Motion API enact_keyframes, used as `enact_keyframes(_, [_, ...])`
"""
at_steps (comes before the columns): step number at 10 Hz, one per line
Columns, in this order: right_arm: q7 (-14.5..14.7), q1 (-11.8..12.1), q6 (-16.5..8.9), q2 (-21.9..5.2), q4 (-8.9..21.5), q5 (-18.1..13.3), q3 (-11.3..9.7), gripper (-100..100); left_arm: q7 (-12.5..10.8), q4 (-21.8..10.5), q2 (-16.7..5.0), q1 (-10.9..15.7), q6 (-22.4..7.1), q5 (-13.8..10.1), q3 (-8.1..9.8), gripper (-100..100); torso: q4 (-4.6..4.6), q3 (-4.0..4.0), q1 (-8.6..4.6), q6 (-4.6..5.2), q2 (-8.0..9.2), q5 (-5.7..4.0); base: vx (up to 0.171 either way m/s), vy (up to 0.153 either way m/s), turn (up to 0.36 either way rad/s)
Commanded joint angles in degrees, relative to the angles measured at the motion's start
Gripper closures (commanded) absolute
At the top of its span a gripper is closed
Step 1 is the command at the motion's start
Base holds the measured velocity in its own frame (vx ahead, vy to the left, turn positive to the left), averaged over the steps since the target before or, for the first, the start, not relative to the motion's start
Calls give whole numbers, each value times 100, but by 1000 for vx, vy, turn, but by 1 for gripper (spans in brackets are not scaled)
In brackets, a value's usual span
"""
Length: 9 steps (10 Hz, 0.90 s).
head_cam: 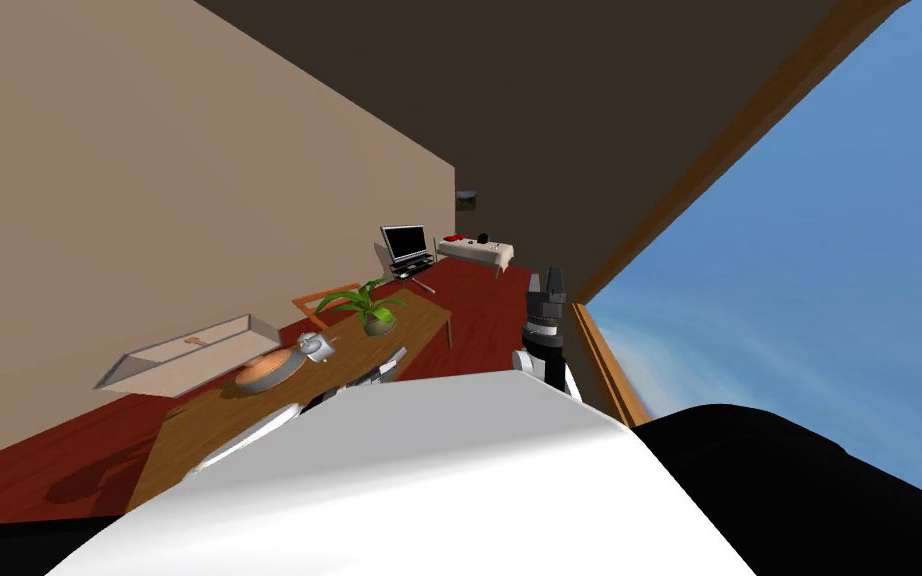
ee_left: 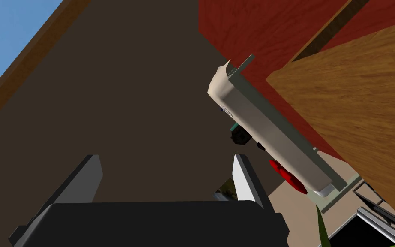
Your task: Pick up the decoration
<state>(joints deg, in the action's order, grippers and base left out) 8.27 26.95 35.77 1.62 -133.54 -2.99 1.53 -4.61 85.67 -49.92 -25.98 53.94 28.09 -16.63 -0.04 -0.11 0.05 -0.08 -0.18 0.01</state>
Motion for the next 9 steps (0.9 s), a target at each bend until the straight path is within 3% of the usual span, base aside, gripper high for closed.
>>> enact_keyframes(1, [0,0,0,0,0,0,0,0,-134,-286,-225,84,183,217,-133,-100,0,0,0,0,0,0,38,25,-334])
enact_keyframes(2, [0,-1,0,0,0,0,0,0,-134,-450,-225,84,183,217,-133,-100,0,-2,0,5,-3,0,33,28,-177])
enact_keyframes(3, [0,0,0,0,0,0,0,0,-251,-691,-414,134,307,408,-246,-100,0,-1,-1,-2,-1,0,34,21,-438])
enact_keyframes(4, [0,-1,0,0,0,0,-1,0,-251,-759,-414,134,307,408,-246,-100,0,-2,-2,7,-3,0,29,35,-179])
enact_keyframes(5, [0,1,0,0,0,0,0,0,-369,-947,-590,187,420,598,-358,-100,0,0,0,-4,0,-1,30,33,-271])
enact_keyframes(6, [0,0,0,0,0,0,0,0,-369,-918,-590,187,420,598,-358,-100,0,0,0,2,0,-1,22,36,-170])
enact_keyframes(9, [0,-1,0,0,0,0,0,0,-488,-1353,-751,241,522,788,-470,-100,1,0,-8,4,0,-2,20,18,-173])
